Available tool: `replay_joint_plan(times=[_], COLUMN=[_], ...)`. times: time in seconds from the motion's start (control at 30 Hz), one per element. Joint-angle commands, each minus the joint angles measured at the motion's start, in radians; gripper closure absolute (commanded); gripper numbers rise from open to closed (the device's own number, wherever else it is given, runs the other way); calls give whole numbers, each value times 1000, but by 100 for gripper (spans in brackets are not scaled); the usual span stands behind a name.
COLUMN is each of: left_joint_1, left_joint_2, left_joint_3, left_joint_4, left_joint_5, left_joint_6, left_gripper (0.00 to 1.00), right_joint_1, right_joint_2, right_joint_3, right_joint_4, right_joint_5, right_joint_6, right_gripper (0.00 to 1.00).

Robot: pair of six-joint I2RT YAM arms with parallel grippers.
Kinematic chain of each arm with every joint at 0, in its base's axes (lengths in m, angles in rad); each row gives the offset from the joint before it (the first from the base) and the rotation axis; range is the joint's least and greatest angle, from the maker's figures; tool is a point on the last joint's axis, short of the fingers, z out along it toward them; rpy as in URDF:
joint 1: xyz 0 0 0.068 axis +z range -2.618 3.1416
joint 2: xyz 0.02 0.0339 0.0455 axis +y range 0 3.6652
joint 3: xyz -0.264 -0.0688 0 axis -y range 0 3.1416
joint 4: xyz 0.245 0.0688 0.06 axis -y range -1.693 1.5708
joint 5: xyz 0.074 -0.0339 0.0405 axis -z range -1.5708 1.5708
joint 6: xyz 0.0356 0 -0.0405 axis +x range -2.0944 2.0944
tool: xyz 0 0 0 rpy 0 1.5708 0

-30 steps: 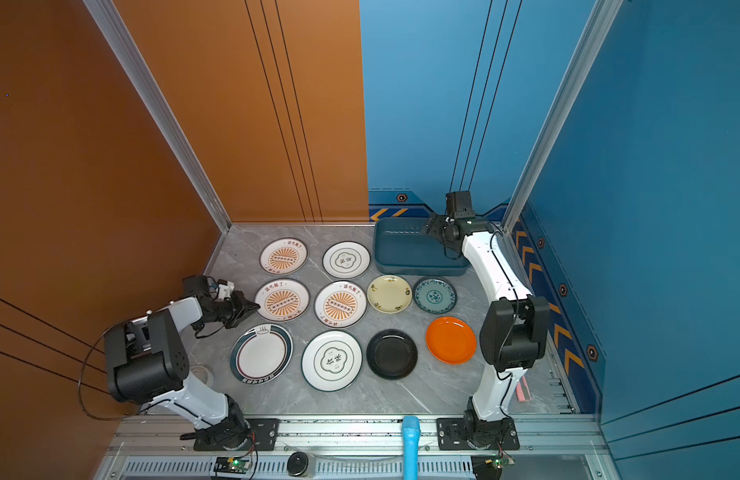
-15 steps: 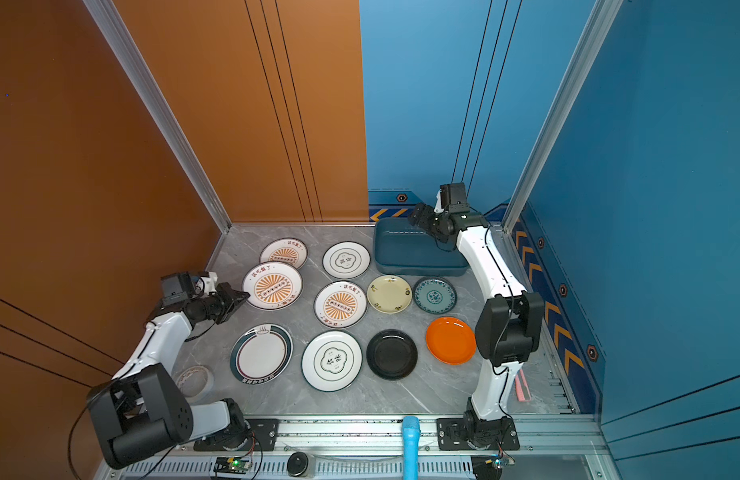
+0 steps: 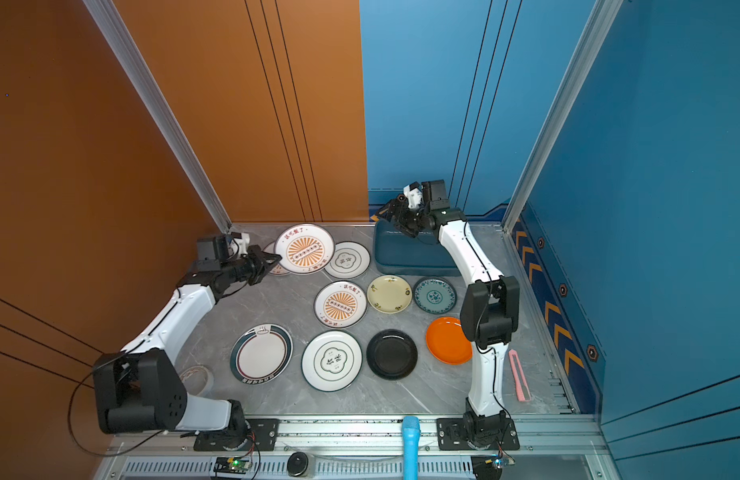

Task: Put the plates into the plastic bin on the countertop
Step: 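Lift plate upright with left gripper while right gripper approaches it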

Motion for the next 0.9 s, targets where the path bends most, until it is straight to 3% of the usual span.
replay_joint_plan(times=[0.0,0.17,0.43,0.67,0.87], left_joint_1=[-64,-158,-246,-271,-275], left_joint_2=[67,189,306,357,370], left_joint_3=[100,203,321,387,379], left_joint_4=[92,137,158,161,154], left_joint_5=[-26,-31,-26,-16,-10], left_joint_6=[-45,-73,-93,-102,-94], left_gripper=[100,100,100,100,100], right_joint_1=[22,39,37,32,11], right_joint_2=[7,12,5,3,-29], right_joint_3=[19,14,-43,-64,-51], right_joint_4=[18,-5,-9,-11,-8], right_joint_5=[-79,-136,-128,-115,-68], right_joint_6=[3,-25,-45,-52,-45], right_gripper=[11,15,19,21,17])
